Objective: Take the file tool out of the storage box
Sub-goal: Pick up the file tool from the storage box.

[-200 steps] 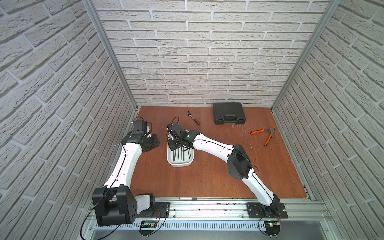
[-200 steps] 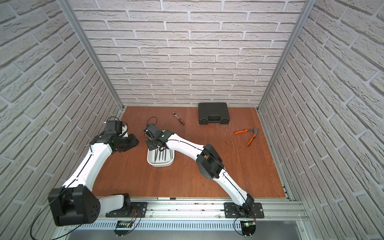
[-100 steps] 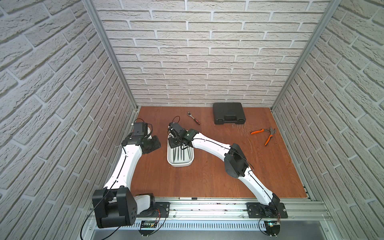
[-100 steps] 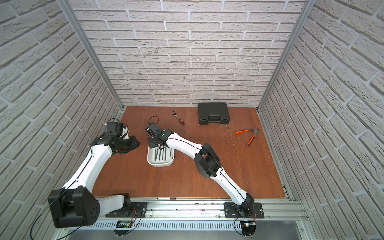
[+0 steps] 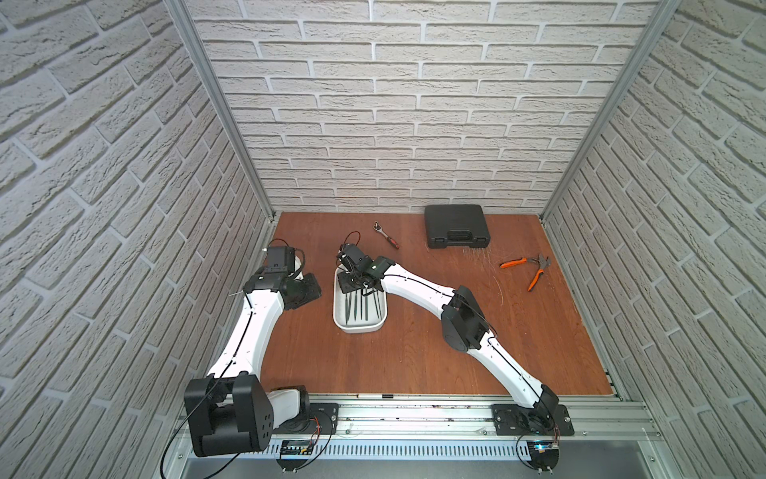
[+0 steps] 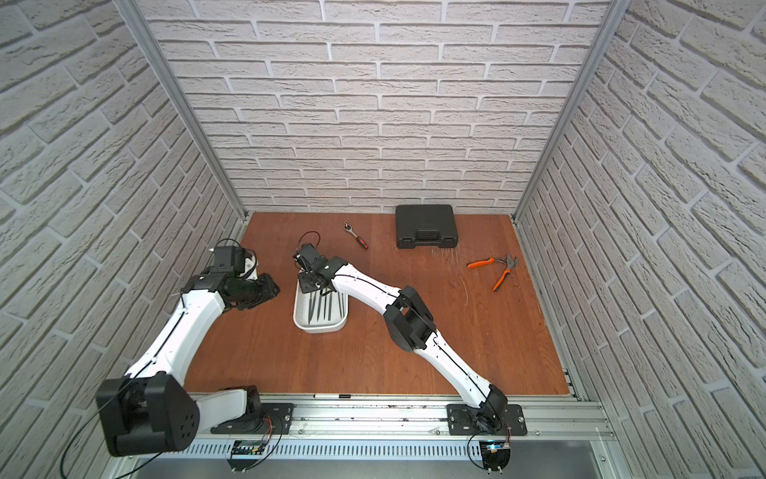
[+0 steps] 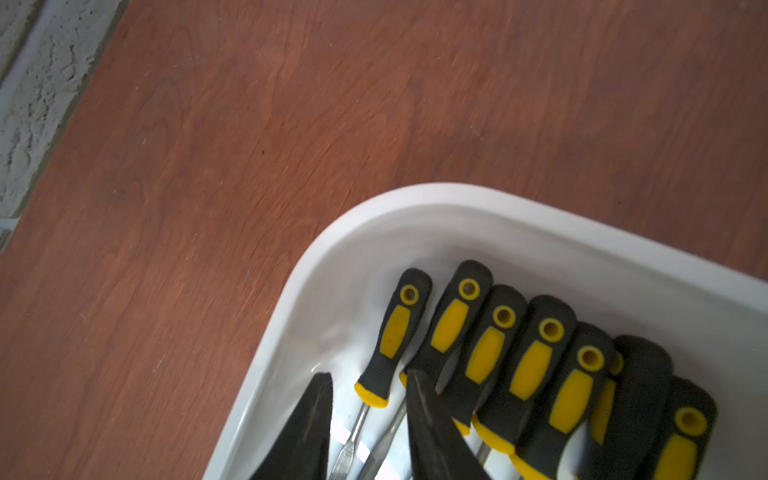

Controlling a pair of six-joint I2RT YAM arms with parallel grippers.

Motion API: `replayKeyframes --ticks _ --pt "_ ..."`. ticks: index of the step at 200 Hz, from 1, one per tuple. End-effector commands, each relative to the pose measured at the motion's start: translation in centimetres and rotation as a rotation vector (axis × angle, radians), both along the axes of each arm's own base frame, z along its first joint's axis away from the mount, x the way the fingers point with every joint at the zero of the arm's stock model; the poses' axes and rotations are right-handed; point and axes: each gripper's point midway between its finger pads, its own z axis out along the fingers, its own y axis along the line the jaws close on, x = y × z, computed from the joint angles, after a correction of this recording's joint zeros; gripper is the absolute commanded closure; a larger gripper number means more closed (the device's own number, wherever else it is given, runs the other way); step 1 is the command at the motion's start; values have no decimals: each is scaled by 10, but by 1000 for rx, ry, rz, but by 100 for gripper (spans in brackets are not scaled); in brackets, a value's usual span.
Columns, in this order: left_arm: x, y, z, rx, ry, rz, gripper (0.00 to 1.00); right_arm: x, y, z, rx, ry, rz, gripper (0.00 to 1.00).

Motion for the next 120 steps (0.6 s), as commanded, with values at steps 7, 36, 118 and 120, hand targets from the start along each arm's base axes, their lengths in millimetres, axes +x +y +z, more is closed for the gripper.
replayKeyframes --ticks 7,36,118,120 --pt "-5 2 -3 5 6 -6 53 1 5 -13 9 18 -4 64" --pt "-6 3 -3 10 7 -2 52 -1 7 -22 11 40 6 64" --pt "-6 3 -6 12 13 -1 52 -6 8 -32 -10 53 12 64" --pt "-7 3 -7 11 15 -2 52 -6 8 -31 -9 51 12 64"
